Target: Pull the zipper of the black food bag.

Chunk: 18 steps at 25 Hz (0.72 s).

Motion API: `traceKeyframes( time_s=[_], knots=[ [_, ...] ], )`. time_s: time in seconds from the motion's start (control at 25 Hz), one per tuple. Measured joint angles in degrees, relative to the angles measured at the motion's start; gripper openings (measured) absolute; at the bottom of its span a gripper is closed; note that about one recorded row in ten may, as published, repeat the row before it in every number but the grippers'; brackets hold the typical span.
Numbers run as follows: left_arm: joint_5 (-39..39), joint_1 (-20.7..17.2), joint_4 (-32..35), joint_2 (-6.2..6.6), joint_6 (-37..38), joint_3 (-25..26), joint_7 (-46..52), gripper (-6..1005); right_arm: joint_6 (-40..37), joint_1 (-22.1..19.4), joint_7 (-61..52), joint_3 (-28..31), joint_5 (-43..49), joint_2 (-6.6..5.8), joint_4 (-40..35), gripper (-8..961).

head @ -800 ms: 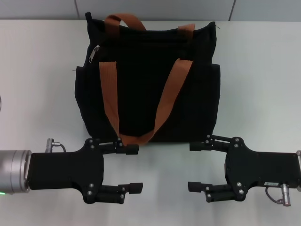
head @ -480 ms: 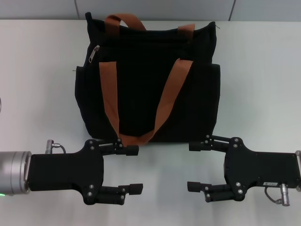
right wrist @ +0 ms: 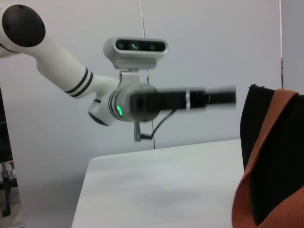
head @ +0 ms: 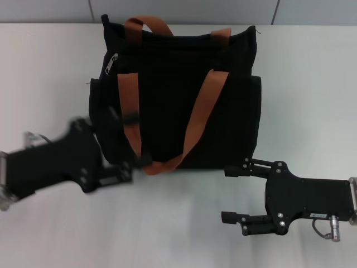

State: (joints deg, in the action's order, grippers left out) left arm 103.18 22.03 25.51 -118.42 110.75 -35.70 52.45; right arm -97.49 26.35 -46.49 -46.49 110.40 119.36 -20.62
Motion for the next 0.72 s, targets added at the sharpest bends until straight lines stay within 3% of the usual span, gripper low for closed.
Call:
traceKeyframes(
  time_s=[0.08,0.2,0.28,0.32,0.36,0.4,0.44,0.48,0.52,0.56,0.72],
  knots=[
    [-3.6,-0.6,-1.4,0.34,1.9,5.1,-0.9,768,0.1,0.0,0.0,0.0,0.0,0.00,0.0,817],
    [-6.2,-1.3,-1.0,1.35,2.0,8.6,0.9,766,0.2,-0.1,0.0,0.0,0.0,0.00,0.1,818],
    [-6.2,-1.3,-1.0,1.35,2.0,8.6,0.9,765,0.2,-0.1,0.0,0.0,0.1,0.00,0.1,818],
    [-6.4,-1.3,-0.9,2.21,1.5,9.5,1.7,764,0.2,-0.2,0.0,0.0,0.1,0.00,0.1,818],
    [-6.4,-1.3,-0.9,2.21,1.5,9.5,1.7,764,0.2,-0.2,0.0,0.1,0.1,0.00,0.1,818],
    [-6.2,-1.4,-0.4,6.82,-2.2,10.5,4.9,763,0.2,-0.3,0.0,0.1,0.1,0.00,0.1,818],
    [-6.2,-1.4,-0.4,6.82,-2.2,10.5,4.9,762,0.2,-0.3,0.0,0.2,0.1,0.00,0.1,818],
    [-5.4,-1.4,0.4,8.72,-4.1,10.3,6.0,762,0.2,-0.2,0.0,0.2,0.2,0.00,0.1,818],
    [-5.4,-1.4,0.4,8.72,-4.1,10.3,6.0,761,0.3,-0.2,0.0,0.2,0.2,0.00,0.1,818],
    [-2.5,-1.4,1.9,10.84,-5.8,10.1,7.3,760,0.4,-0.1,0.0,0.1,0.2,-0.02,0.1,818],
    [-2.5,-1.4,1.9,10.84,-5.8,10.1,7.3,758,1.0,0.1,0.0,0.1,0.2,-0.08,0.1,818]
  ],
)
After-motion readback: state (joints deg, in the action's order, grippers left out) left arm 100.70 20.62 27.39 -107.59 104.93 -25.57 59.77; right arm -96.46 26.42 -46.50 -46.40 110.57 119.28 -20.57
